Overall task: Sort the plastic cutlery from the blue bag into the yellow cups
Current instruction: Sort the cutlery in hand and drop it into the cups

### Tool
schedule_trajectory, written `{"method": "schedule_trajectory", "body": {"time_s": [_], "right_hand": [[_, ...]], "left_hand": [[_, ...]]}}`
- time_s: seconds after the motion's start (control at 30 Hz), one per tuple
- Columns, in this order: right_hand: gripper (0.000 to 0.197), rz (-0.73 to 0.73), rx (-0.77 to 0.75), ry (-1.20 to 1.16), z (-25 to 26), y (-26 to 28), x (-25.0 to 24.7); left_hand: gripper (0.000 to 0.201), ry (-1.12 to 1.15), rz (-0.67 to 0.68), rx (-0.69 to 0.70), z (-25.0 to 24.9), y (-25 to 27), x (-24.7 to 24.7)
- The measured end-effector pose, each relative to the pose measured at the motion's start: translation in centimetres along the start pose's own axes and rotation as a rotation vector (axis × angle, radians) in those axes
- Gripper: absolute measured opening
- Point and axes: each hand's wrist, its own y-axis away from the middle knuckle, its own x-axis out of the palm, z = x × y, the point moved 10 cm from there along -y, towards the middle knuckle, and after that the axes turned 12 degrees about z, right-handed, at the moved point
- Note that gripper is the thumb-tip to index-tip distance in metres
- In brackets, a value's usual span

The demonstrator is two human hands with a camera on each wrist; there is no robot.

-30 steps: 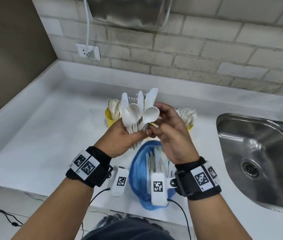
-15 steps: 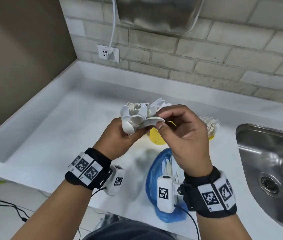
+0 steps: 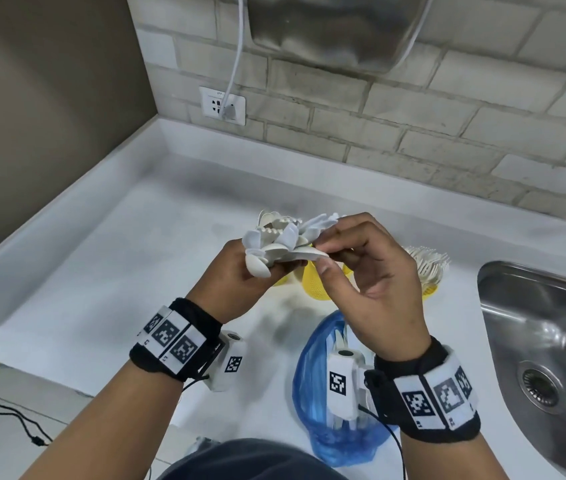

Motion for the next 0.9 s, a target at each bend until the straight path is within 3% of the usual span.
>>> {"method": "schedule_trajectory", "body": {"time_s": [0.07,0.2,0.5,0.73,0.9], "right_hand": [[0.009,-0.01,-0.002,-0.061,0.1,-0.2,-0.5],[0.016,-0.106,0.06,-0.1,-0.4,-0.9,-2.1],[0.007,0.005,-0.01,0.124,1.3,-2.7,-1.6],[0.006,-0.073,0.01,-0.018,0.7,-2.4,-2.9],[0.006,-0.013,0.027,0.018,0.6,-2.7,-2.9]], "left_hand": [[0.042,-0.022,0.007,0.008,-0.2,-0.3,-0.1],[0.041,-0.022,0.006,0.008,-0.1,-0.8,-0.2],[0.031,0.001,0.016,-0.027,0.5,-0.7,0.3],[0.02,0.043,0.006,-0.091,2.1,-0.5,0.4],[0.017,0.03,-0.006,-0.123,2.6,-0.6,0.4]]}}
